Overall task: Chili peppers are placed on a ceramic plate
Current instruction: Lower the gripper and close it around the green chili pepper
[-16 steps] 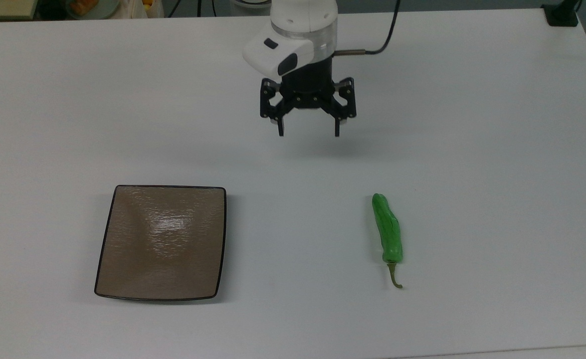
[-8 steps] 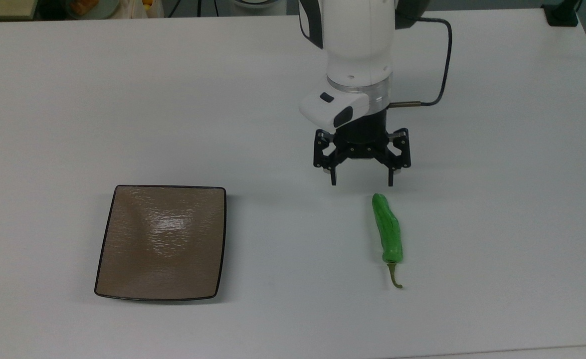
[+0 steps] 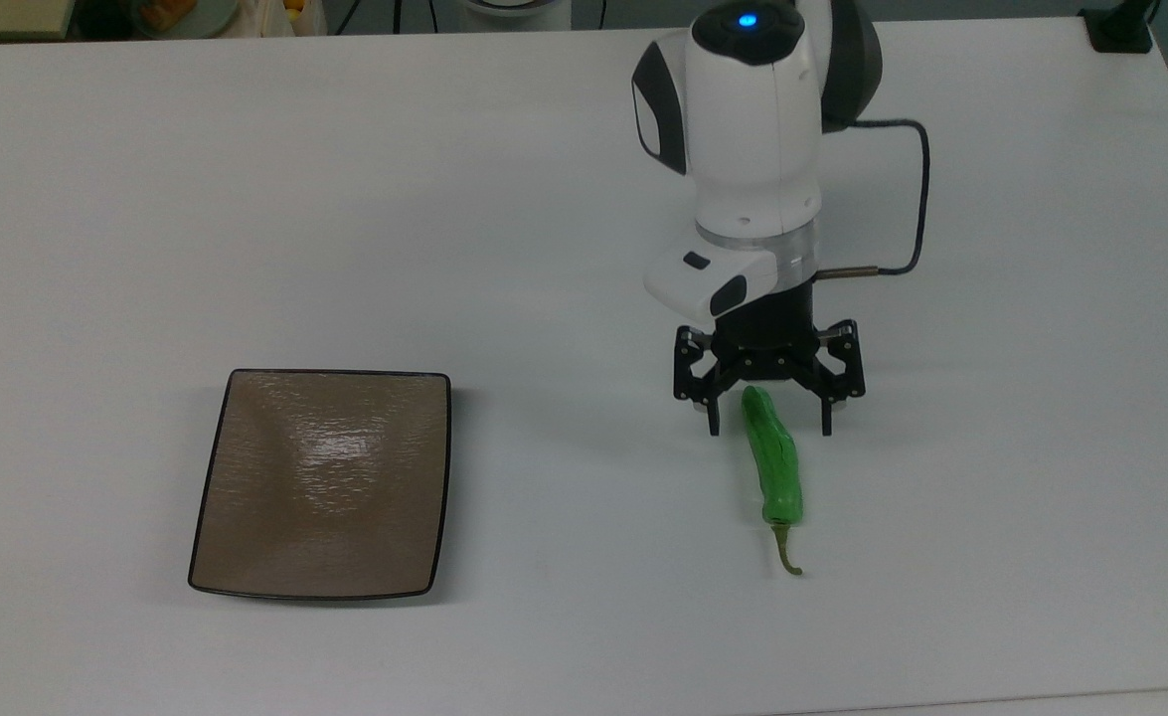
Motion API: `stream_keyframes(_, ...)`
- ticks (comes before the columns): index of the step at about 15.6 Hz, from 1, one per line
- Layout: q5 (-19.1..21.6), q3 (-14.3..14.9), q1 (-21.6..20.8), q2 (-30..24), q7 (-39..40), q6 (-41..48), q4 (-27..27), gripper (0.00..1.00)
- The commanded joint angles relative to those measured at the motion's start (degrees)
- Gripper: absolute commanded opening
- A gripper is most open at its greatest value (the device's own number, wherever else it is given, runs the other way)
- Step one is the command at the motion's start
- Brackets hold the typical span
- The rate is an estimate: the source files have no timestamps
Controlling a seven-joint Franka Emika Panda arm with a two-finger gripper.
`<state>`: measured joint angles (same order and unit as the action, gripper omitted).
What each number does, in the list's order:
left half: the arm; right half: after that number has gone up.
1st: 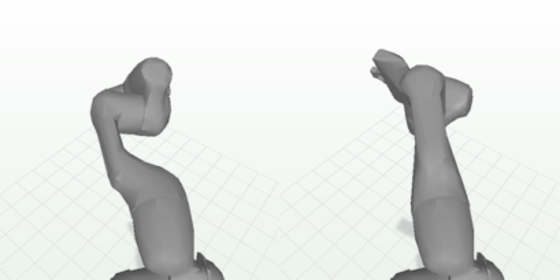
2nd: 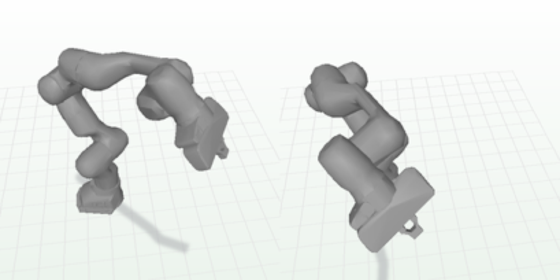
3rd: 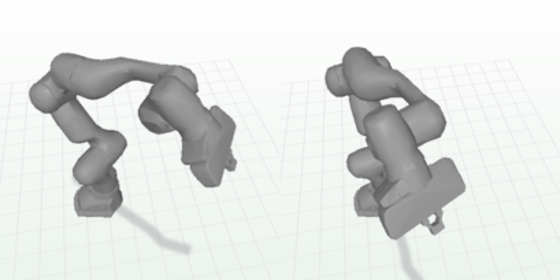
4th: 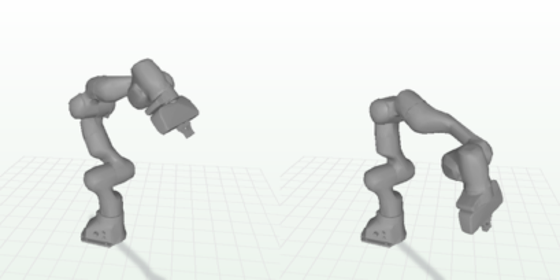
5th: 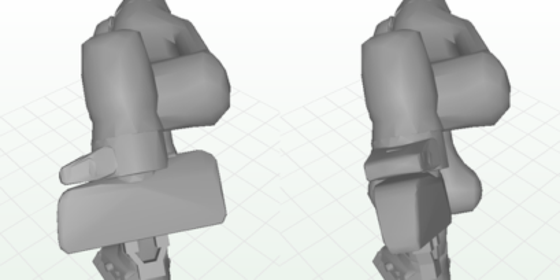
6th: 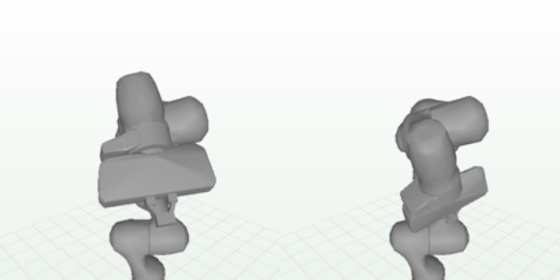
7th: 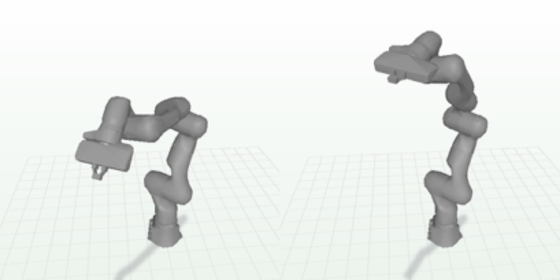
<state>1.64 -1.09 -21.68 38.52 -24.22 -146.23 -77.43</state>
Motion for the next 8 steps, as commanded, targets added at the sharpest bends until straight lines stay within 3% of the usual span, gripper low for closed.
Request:
stream_keyframes(1, -0.1, 0.2, -0.6, 3.5, -1.3, -3.4, 2.0, 1.00)
stream_keyframes(8, -1.7, 0.1, -2.3, 7.4, -1.4, -6.3, 1.9, 1.00)
